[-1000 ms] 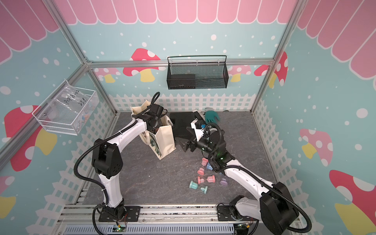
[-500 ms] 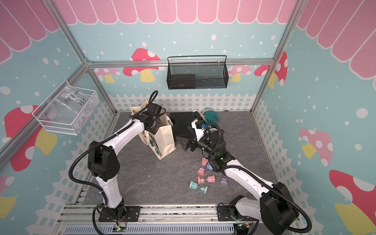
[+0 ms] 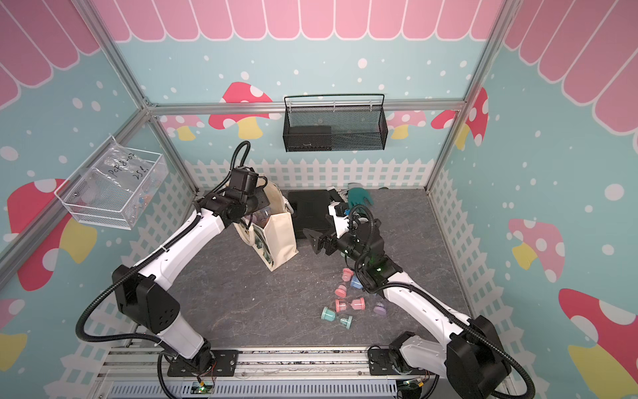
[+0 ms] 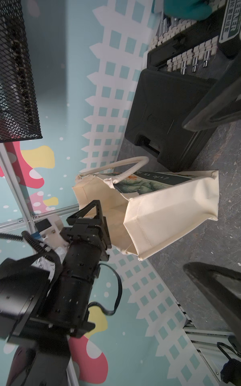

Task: Put the hourglass into the canvas bag
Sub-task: Place the hourglass in the canvas bag.

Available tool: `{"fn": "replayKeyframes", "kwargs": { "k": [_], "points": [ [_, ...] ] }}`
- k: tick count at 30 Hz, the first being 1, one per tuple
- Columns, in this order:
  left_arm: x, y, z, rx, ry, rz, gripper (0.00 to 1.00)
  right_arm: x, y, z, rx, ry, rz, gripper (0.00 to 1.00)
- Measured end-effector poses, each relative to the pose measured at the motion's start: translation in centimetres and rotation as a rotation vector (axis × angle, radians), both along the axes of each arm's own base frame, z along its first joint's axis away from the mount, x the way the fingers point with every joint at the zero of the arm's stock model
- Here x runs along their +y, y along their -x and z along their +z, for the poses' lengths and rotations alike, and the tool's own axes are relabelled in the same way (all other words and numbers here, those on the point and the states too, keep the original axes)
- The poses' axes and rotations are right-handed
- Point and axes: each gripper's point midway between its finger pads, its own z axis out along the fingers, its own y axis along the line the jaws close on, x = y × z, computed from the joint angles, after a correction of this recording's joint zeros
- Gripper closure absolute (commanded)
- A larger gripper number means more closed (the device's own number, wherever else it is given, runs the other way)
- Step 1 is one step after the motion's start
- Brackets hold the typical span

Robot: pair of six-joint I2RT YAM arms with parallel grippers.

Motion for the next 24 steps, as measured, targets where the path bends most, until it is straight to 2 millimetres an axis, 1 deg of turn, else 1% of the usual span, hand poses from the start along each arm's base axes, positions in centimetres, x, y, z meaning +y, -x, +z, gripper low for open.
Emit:
{"fn": "replayKeyframes", "kwargs": {
  "k": [3,7,11,13,15,18,21,24],
  "points": [
    [-0.9,1.2,2.2,-0.054,0.021,-0.039,0.36,-0.8,-0.2,0.1,0.01,0.012,-0.046,0.0],
    [-2.7,3.1,5.1,-0.128,0.043,-0.114,0.34,-2.0,-0.5,-0.5,0.038,0.035,-0.098,0.0],
    [-5.0,4.6,7.0,-0.182,0.054,-0.204,0.34,-3.4,-1.0,-1.3,0.074,0.059,-0.143,0.0],
    [-6.5,5.3,7.5,-0.201,0.055,-0.252,0.34,-4.1,-1.1,-1.6,0.089,0.066,-0.161,0.01],
    [-8.0,6.0,7.6,-0.215,0.054,-0.303,0.34,-4.9,-1.0,-1.6,0.1,0.066,-0.182,0.0],
    [-10.4,7.4,6.7,-0.21,0.051,-0.392,0.33,-6.2,-0.7,-2.0,0.126,0.06,-0.221,0.0],
    [-12.3,8.7,5.4,-0.2,0.047,-0.465,0.33,-7.6,-0.7,-2.8,0.168,0.06,-0.275,0.0],
    [-14.2,10.0,4.4,-0.189,0.048,-0.533,0.33,-9.2,-0.7,-4.1,0.22,0.064,-0.337,0.0]
  ]
}}
